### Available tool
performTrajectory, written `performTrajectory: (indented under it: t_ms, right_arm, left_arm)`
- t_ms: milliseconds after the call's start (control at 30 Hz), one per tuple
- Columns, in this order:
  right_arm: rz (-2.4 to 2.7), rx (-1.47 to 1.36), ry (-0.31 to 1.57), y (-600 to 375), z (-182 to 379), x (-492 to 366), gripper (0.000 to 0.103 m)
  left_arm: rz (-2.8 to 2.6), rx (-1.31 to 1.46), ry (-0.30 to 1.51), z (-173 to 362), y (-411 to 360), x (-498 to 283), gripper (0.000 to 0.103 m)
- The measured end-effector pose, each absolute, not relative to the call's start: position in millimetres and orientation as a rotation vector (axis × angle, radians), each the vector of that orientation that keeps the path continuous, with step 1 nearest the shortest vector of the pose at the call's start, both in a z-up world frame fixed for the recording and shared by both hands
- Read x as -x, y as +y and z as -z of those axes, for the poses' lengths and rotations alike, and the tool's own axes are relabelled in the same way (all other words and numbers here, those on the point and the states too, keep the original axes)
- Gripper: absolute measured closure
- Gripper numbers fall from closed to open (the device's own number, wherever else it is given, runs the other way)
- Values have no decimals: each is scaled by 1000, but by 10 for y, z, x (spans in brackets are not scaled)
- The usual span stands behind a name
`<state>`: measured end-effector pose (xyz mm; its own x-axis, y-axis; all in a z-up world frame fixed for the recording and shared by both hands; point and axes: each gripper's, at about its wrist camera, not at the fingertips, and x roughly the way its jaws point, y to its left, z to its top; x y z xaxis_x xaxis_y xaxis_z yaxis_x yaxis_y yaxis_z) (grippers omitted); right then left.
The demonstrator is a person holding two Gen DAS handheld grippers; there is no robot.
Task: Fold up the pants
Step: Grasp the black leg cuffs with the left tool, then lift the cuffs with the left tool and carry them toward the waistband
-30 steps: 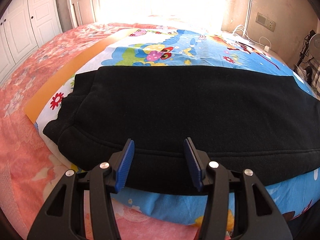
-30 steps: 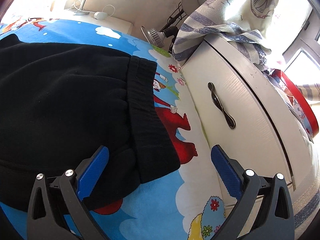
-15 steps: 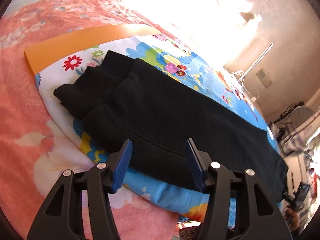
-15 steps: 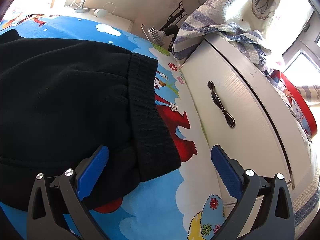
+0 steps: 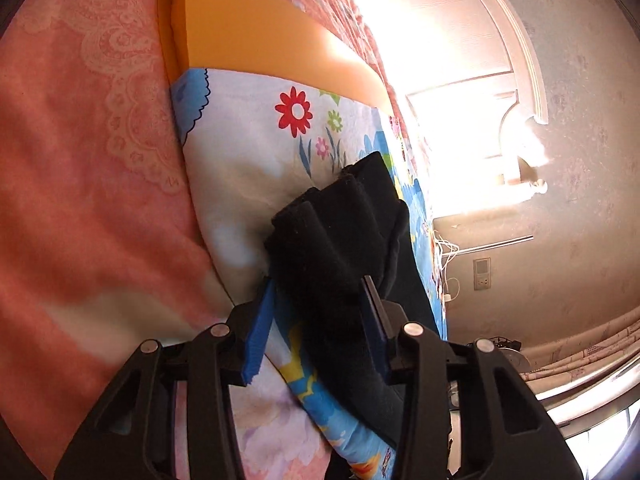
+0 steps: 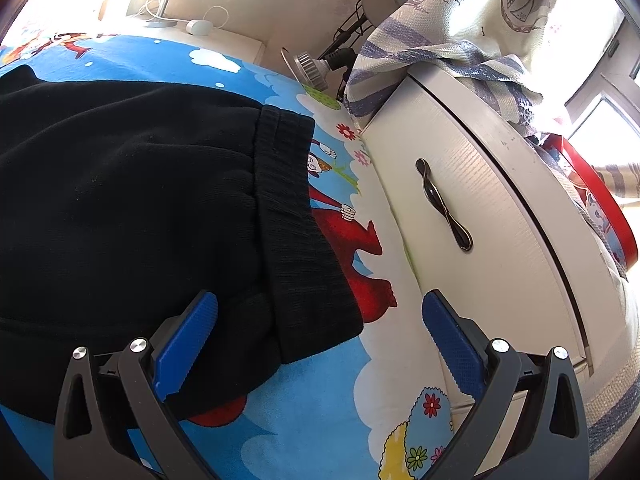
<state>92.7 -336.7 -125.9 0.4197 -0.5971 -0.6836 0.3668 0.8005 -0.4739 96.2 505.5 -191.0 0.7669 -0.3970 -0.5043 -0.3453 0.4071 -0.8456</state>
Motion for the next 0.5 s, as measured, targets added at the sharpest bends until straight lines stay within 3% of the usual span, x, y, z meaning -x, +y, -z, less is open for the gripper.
performTrajectory:
  t_ms: [167, 300, 400, 500]
  right_arm:
    - [604, 224, 979, -3416, 1246, -948, 5]
    - [595, 192, 1014, -3428, 1207, -973, 5]
    - [528, 63, 1042, -3499, 1138, -917, 5]
    - [495, -45, 1050, -3537, 1084, -849, 5]
  left_arm:
    - [88, 1242, 715, 1963, 5130, -1139, 62]
    - [18, 1178, 757, 1848, 5082, -1258, 88]
    - [-47, 976, 742, 1315, 4820, -1231, 92]
    - [-128, 602, 756, 518, 4153, -1300, 92]
